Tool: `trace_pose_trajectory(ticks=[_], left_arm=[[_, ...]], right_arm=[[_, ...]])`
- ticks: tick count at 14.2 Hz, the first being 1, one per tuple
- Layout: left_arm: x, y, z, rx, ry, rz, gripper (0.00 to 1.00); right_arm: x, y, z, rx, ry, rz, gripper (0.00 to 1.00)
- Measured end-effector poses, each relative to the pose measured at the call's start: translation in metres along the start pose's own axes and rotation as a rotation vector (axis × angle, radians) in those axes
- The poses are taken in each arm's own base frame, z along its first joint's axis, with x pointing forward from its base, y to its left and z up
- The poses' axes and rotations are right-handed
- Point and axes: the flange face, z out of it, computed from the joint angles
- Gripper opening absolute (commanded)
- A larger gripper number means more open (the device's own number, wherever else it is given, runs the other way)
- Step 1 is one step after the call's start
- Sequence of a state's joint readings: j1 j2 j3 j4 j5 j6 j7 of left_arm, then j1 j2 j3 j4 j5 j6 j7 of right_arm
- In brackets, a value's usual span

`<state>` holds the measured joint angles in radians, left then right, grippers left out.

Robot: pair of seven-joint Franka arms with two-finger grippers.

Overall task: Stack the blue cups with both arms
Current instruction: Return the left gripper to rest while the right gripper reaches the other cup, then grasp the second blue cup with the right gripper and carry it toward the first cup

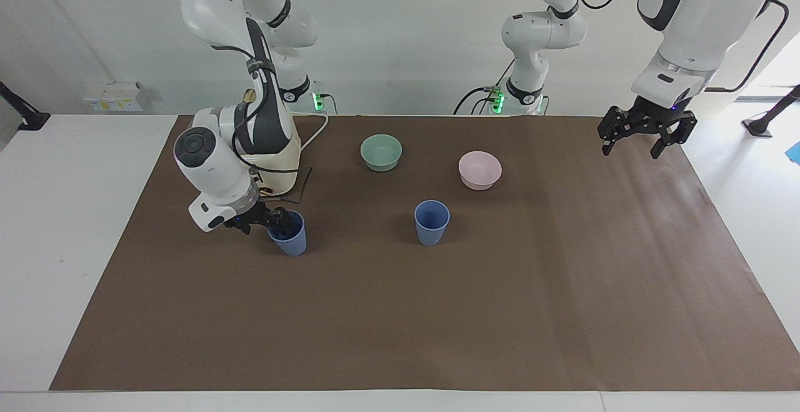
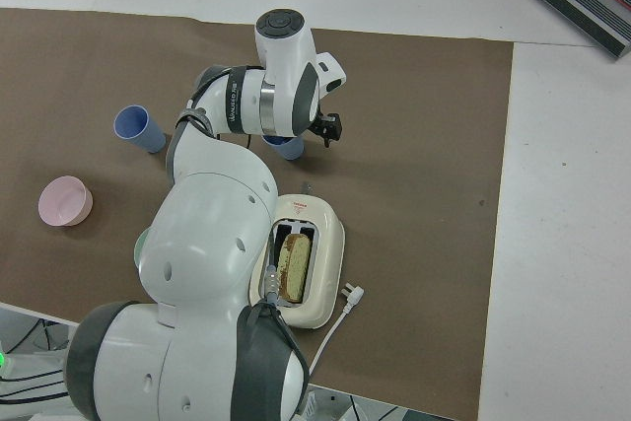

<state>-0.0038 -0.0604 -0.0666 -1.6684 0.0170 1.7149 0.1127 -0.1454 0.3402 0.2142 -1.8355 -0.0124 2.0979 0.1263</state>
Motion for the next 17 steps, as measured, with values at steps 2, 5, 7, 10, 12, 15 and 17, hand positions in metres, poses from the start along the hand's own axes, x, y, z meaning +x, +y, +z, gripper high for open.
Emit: trace_pose_trajectory(ticks=[2,5,7,10,12,15,17], left_arm=[[-0.008,0.0,-0.018,0.001,-0.005,-0.002,1.0],[-0.014,0.001,-0.042,-0.011,-0.012,-0.005,1.0],[-0.016,0.001,-0.052,-0.022,-0.001,-0.008,1.0],[-0.019,0.002,-0.053,-0.03,-0.008,-0.008,1.0],[-0.019,0.003,-0.053,-0.042,-0.008,-0.029,1.0],[-0.019,0.003,-0.051,-0.05,-0.013,-0.072,1.0],[-0.019,0.003,-0.05,-0.051,-0.016,-0.075,1.0]], right_arm=[[-0.001,-0.006,0.0,0.0,0.001,-0.01,0.0],[-0.001,-0.013,-0.001,-0.001,0.002,-0.01,0.0],[0.001,-0.014,-0.007,0.0,0.01,-0.007,0.0],[0.004,-0.017,-0.028,-0.003,0.001,0.003,0.0],[0.005,-0.021,-0.053,-0.005,-0.011,0.017,0.0],[0.005,-0.043,-0.095,0.006,0.005,0.046,0.0],[0.002,-0.073,-0.115,0.023,0.028,0.07,0.0]])
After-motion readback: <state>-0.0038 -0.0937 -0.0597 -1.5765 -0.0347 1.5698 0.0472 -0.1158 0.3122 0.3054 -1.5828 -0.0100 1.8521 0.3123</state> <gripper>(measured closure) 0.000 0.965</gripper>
